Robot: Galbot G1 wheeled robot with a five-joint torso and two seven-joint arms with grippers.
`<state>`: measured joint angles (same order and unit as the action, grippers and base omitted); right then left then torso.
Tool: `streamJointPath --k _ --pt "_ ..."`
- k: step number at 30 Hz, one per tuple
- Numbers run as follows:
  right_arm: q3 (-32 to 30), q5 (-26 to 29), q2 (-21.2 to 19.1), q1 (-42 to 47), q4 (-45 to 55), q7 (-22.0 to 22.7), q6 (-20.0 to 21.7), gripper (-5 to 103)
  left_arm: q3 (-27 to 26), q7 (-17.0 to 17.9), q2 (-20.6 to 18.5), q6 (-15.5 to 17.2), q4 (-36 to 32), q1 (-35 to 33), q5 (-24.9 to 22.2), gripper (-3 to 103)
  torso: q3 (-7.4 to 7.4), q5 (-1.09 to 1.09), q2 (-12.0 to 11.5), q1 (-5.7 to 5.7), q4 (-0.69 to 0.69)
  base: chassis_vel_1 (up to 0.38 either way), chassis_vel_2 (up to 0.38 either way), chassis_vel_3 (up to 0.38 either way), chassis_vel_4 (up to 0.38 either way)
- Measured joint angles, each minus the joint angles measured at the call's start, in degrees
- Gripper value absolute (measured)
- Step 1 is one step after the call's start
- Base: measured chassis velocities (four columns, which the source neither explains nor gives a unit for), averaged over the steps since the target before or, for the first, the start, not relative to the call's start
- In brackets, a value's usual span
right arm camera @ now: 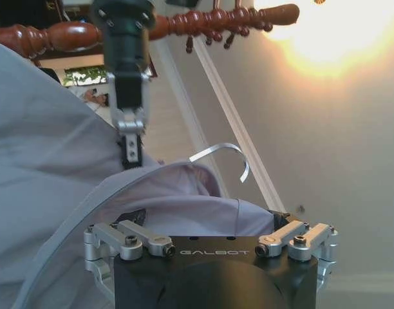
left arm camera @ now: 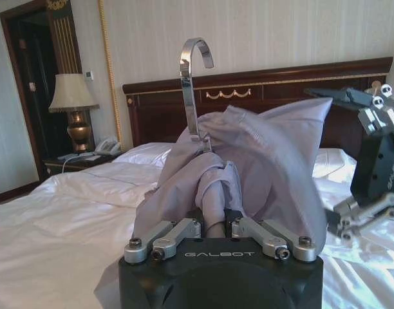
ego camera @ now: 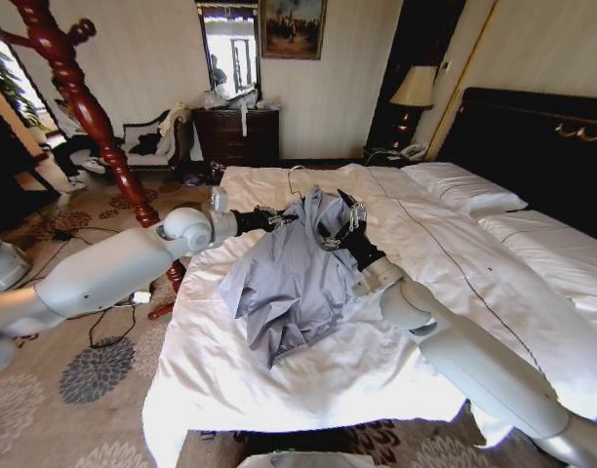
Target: Pick up the clothes from the bed and hang them on the clothes hanger.
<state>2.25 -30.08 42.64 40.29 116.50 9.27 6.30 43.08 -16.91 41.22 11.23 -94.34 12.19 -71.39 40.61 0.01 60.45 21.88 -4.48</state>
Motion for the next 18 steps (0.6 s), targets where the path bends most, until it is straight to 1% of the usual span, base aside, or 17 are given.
streamJointPath --k 2,4,5,6,7,9,10,13,14,16,18 --pt "0.0 -1.1 0.8 -0.8 0.3 0.0 -0.9 100 -0.3 1.3 0.4 0.1 -0.4 -0.4 -0.1 15 0.0 0.0 0.0 0.0 0.0 0.0 0.0 0.0 0.0" --pt "0.3 -1.1 1.5 -1.9 0.8 0.4 -1.2 100 -0.5 2.5 0.8 0.3 -0.6 -0.8 -0.2 15 0.0 -0.02 0.0 0.0 0.04 0.0 0.0 0.0 0.0" --pt "0.3 -1.1 1.5 -1.9 0.8 0.4 -1.2 100 -0.5 2.5 0.8 0.3 -0.6 -0.8 -0.2 15 0.0 -0.02 0.0 0.0 0.04 0.0 0.0 0.0 0.0" --pt "0.5 -0.8 1.8 -2.3 1.1 0.7 -1.2 100 -0.7 3.2 1.1 0.4 -0.6 -1.0 -0.2 15 0.0 -0.02 0.0 0.0 0.05 0.0 0.0 0.0 0.0" --pt "0.6 -0.5 1.9 -2.5 1.2 0.9 -1.2 100 -0.9 3.9 1.4 0.4 -0.4 -1.2 -0.1 15 0.0 -0.02 0.0 0.0 0.05 0.0 0.0 0.0 0.0" --pt "0.5 0.5 1.7 -2.6 1.8 1.4 -1.0 100 -1.4 5.4 1.8 0.6 0.6 -1.6 0.3 15 0.0 0.01 0.0 0.0 0.0 0.0 0.0 0.0 0.0" --pt "0.5 0.5 1.7 -2.6 1.8 1.4 -1.0 100 -1.4 5.4 1.8 0.6 0.6 -1.6 0.3 15 0.0 0.01 0.0 0.0 0.0 0.0 0.0 0.0 0.0" --pt "0.2 3.9 0.8 -3.1 3.1 1.8 0.0 100 -1.8 7.2 2.5 0.8 2.5 -2.5 1.1 15 0.0 -0.01 0.0 0.0 0.02 0.0 0.0 0.0 0.0" --pt "0.2 3.9 0.8 -3.1 3.1 1.8 0.0 100 -1.8 7.2 2.5 0.8 2.5 -2.5 1.1 15 0.0 -0.01 0.0 0.0 0.02 0.0 0.0 0.0 0.0" --pt "0.0 5.8 -0.3 -3.7 3.8 1.9 0.3 100 -2.3 7.9 2.8 0.8 3.4 -3.6 1.4 15 0.0 -0.02 0.0 0.0 0.04 0.0 0.0 0.0 0.0" --pt "-0.2 7.6 -1.5 -3.7 4.2 2.0 0.7 100 -3.2 8.1 3.0 0.8 3.6 -4.3 1.2 15 0.0 -0.02 0.0 0.01 0.01 0.0 0.0 0.0 0.0"
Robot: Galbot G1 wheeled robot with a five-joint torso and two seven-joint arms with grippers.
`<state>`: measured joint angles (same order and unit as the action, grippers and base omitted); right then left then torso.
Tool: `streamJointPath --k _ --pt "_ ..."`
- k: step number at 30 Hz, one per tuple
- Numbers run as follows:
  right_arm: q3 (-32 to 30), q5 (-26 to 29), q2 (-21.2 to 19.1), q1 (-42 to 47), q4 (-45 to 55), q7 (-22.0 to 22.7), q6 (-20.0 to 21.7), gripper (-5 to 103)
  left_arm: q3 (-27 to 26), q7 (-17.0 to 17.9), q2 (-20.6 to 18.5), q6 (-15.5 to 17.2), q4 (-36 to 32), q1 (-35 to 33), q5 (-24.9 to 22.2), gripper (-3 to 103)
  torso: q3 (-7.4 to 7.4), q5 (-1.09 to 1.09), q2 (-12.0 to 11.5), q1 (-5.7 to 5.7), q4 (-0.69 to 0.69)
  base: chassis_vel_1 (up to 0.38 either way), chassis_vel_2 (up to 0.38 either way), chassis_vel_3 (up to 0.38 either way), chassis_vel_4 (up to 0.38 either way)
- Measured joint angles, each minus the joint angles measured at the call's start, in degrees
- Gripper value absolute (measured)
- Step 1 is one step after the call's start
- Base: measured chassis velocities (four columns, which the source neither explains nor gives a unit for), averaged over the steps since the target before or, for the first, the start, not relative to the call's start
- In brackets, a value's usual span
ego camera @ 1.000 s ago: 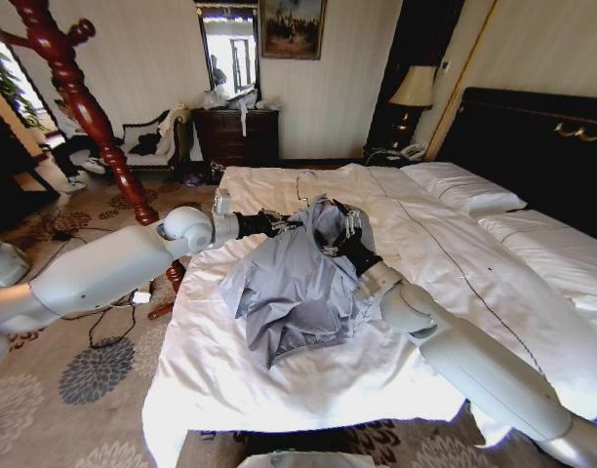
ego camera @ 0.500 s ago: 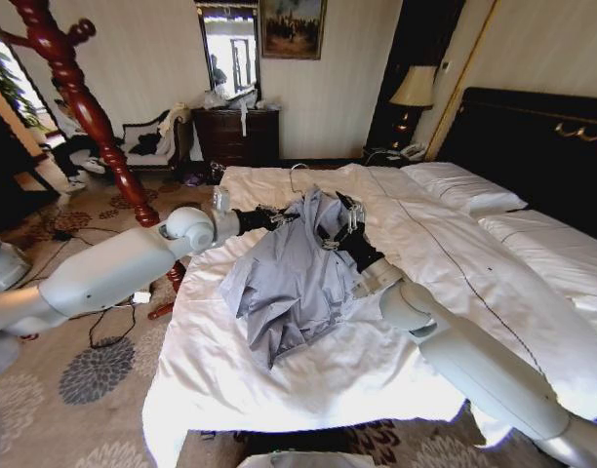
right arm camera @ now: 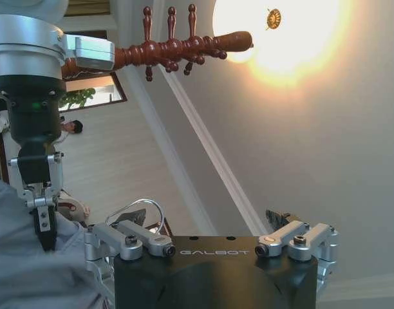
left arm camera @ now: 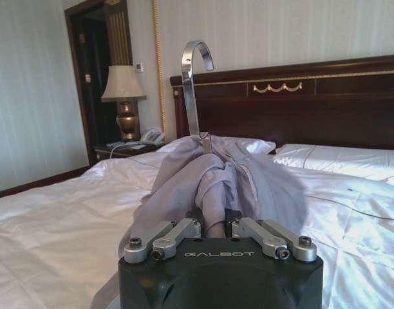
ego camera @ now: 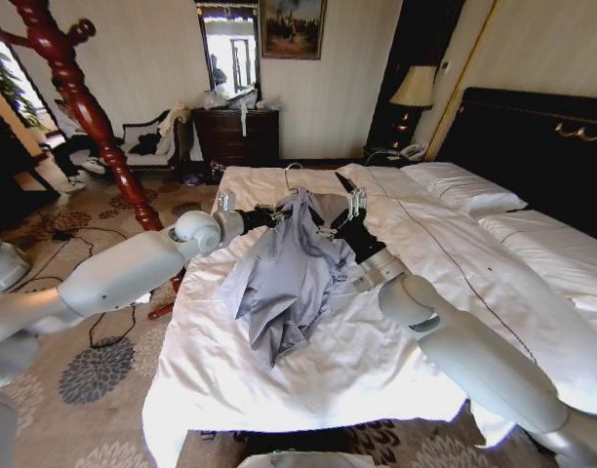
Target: Pick up the clothes from the bed and hang them on the clothes hanger.
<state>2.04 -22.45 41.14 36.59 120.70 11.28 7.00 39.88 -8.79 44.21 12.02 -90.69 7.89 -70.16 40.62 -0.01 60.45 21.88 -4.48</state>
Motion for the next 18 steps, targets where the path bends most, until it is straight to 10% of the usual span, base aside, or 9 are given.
streamJointPath --k 6,18 --pt "-1.5 9.0 -1.9 4.1 -0.6 2.7 3.1 100 -2.6 0.0 -1.3 0.1 -1.7 -1.2 -3.1 15 0.0 0.01 0.0 0.0 0.02 0.0 0.0 0.0 0.0" --pt "-13.3 44.7 -3.0 21.7 1.9 12.0 6.2 100 -10.3 0.9 -7.0 -0.6 -8.4 -8.1 -3.1 15 -0.01 0.02 0.0 -0.02 0.01 0.0 0.0 0.0 0.0"
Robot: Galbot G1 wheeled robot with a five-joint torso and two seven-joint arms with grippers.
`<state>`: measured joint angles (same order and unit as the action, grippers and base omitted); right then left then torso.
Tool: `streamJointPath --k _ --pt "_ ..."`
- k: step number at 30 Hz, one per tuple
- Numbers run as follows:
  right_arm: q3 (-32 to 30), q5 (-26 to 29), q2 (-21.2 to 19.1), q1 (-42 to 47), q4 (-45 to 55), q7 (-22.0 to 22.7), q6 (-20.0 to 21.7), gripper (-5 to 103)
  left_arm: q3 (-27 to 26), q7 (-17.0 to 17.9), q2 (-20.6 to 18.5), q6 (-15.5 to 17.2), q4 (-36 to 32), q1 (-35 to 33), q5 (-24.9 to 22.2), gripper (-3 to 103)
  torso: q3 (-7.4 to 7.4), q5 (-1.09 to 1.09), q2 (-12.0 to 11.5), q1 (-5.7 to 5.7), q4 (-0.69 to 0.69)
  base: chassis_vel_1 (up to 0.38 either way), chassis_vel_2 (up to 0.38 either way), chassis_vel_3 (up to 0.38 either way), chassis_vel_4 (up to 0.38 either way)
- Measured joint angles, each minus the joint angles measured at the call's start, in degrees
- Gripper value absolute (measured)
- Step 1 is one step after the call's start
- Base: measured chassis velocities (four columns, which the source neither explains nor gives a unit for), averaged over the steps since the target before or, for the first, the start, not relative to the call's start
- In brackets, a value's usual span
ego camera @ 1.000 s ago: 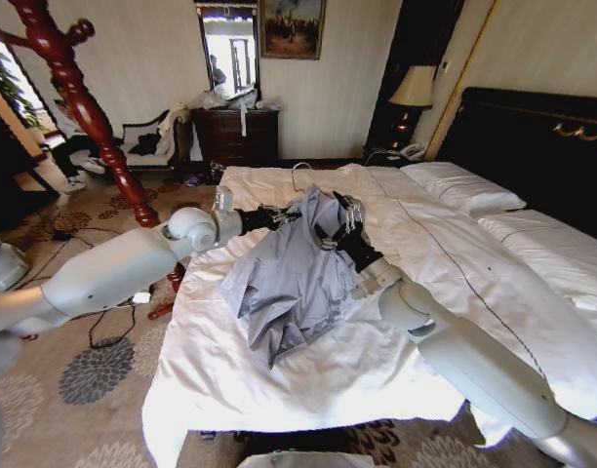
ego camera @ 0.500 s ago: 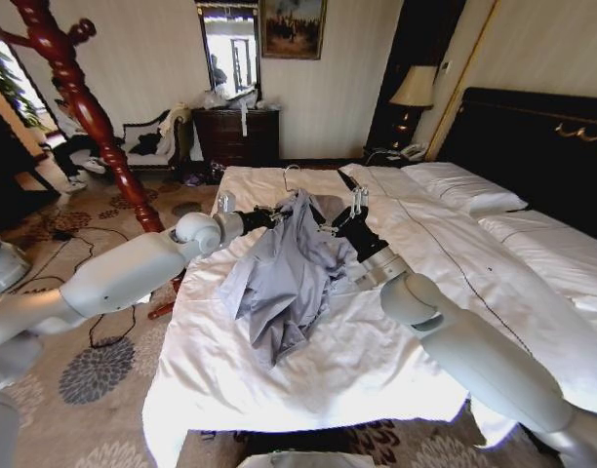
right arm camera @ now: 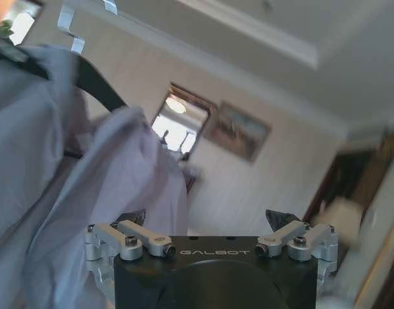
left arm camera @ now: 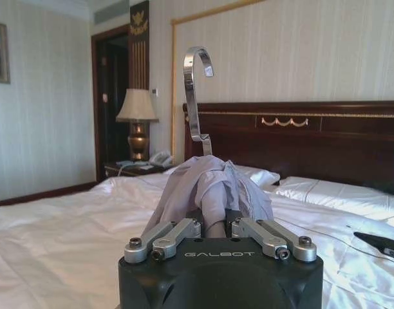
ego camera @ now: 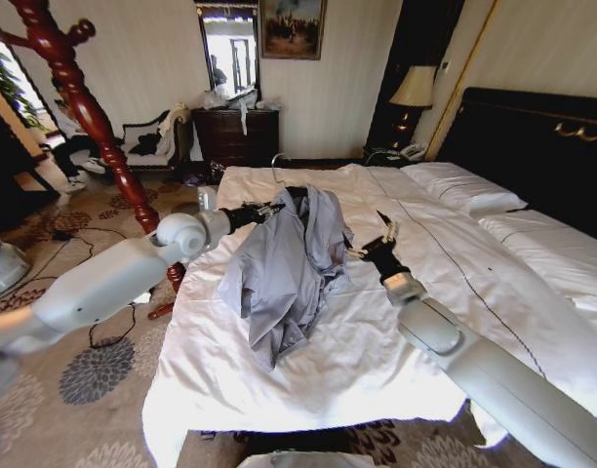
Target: Pick up the clothes from the bed and hang them on the clothes hanger.
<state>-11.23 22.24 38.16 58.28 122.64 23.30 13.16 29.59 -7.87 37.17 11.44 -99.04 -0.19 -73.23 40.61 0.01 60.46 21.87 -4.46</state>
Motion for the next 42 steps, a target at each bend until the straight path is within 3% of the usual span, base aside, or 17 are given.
streamJointPath --k 4,5,8,14,17,22,30,42 --pt "-8.0 9.3 3.2 8.1 2.4 0.4 -0.1 100 -2.9 0.4 -1.8 -0.7 -3.1 -3.4 1.8 15 0.0 -0.01 0.0 0.01 0.01 0.0 0.0 0.0 0.0" --pt "-8.0 9.3 3.2 8.1 2.4 0.4 -0.1 100 -2.9 0.4 -1.8 -0.7 -3.1 -3.4 1.8 15 0.0 -0.01 0.0 0.01 0.01 0.0 0.0 0.0 0.0" --pt "-15.5 12.1 7.3 17.8 3.7 -2.4 -1.9 100 -5.7 0.7 -3.5 -1.0 -5.9 -6.9 2.8 15 0.0 0.01 0.0 0.0 -0.02 0.0 0.0 0.0 0.0" --pt "-23.6 10.0 13.0 27.0 4.9 -8.2 -5.2 100 -10.0 1.0 -6.3 -1.2 -9.2 -12.0 3.9 15 0.0 -0.02 0.0 0.0 0.0 0.0 0.0 0.0 0.0" --pt "-26.8 6.4 16.6 32.4 5.2 -10.7 -7.7 100 -15.0 1.2 -8.8 -1.3 -11.6 -16.9 4.3 15 0.0 -0.02 0.0 -0.01 0.0 0.0 0.0 0.0 0.0" --pt "-27.8 2.6 18.7 36.1 5.3 -11.8 -9.4 100 -19.9 1.9 -11.7 -1.3 -14.3 -21.6 5.2 15 -0.01 -0.03 0.0 -0.01 0.0 0.0 0.0 0.0 0.0" --pt "-27.7 2.3 18.7 36.0 5.3 -11.9 -9.5 100 -24.1 5.2 -13.5 -1.4 -17.2 -24.4 6.4 15 0.0 -0.01 0.0 0.01 -0.01 0.0 0.0 0.0 0.0" --pt "-27.4 2.3 18.5 35.6 5.3 -11.8 -9.4 100 -32.0 11.1 -15.7 0.3 -16.6 -25.0 1.2 15 0.0 -0.01 0.0 0.01 0.01 0.0 0.0 0.0 0.0"
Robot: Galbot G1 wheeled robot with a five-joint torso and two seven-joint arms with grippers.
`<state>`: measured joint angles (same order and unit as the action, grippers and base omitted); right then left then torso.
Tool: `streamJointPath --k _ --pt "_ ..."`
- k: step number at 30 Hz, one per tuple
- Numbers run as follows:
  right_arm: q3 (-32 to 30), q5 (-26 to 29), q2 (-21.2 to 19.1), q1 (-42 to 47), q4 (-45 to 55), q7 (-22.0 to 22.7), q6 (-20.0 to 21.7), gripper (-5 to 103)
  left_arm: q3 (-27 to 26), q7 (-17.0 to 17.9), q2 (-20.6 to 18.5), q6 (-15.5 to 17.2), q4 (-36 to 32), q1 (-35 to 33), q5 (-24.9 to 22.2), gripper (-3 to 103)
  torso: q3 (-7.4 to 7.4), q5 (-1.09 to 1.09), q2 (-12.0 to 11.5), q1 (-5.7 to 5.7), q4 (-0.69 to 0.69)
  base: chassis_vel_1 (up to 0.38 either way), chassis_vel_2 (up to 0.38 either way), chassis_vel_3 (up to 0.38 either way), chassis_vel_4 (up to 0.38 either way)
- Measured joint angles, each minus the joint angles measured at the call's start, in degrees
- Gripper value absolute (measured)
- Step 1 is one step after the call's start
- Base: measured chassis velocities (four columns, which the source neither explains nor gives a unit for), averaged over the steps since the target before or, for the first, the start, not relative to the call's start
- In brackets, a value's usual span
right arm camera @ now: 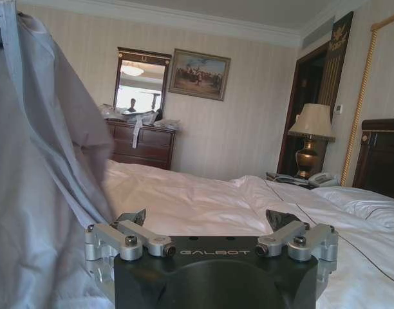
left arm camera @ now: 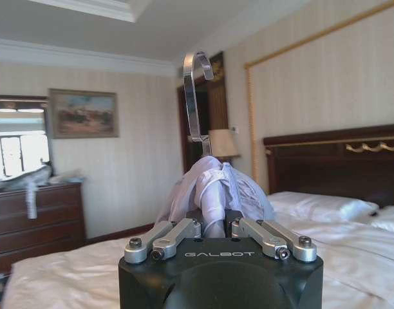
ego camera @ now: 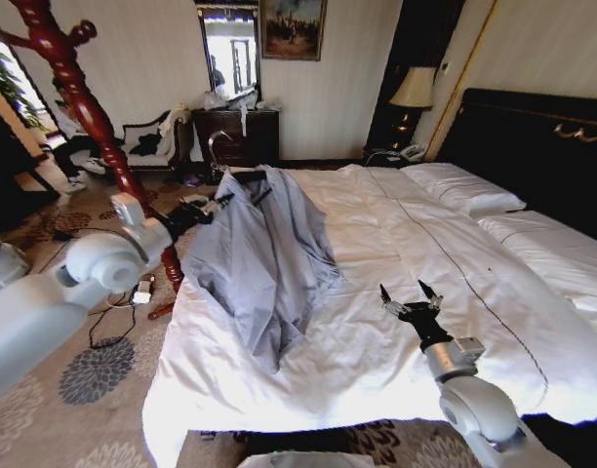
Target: Pick up the clothes from the bed and hang them on the clothes hanger.
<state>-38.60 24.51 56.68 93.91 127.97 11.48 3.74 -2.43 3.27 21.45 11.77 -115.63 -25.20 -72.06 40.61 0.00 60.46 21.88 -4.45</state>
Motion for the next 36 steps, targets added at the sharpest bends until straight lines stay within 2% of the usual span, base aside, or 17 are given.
streamJointPath --k 9,24,30,36 --pt "0.1 0.0 0.0 -0.1 0.0 0.0 0.1 100 -1.7 2.0 2.0 0.4 2.0 2.1 1.5 15 0.0 -0.01 0.0 0.0 -0.02 0.0 0.0 0.0 0.0" --pt "0.1 0.0 -0.1 -0.2 -0.1 0.1 0.1 100 -3.5 3.2 0.1 0.8 7.1 7.5 1.8 15 0.0 -0.02 0.0 0.0 -0.01 0.0 0.0 0.0 0.0" --pt "0.2 0.0 -0.1 -0.2 -0.1 0.1 0.1 100 -1.4 3.7 1.2 1.3 11.7 13.2 0.7 15 0.0 0.0 0.0 0.0 -0.02 0.0 0.0 0.0 0.0" --pt "0.2 0.0 -0.1 -0.2 -0.1 0.1 0.1 100 2.8 3.9 4.6 1.7 18.4 19.7 0.7 15 0.0 0.0 0.0 0.0 -0.02 0.0 0.0 0.0 0.0"
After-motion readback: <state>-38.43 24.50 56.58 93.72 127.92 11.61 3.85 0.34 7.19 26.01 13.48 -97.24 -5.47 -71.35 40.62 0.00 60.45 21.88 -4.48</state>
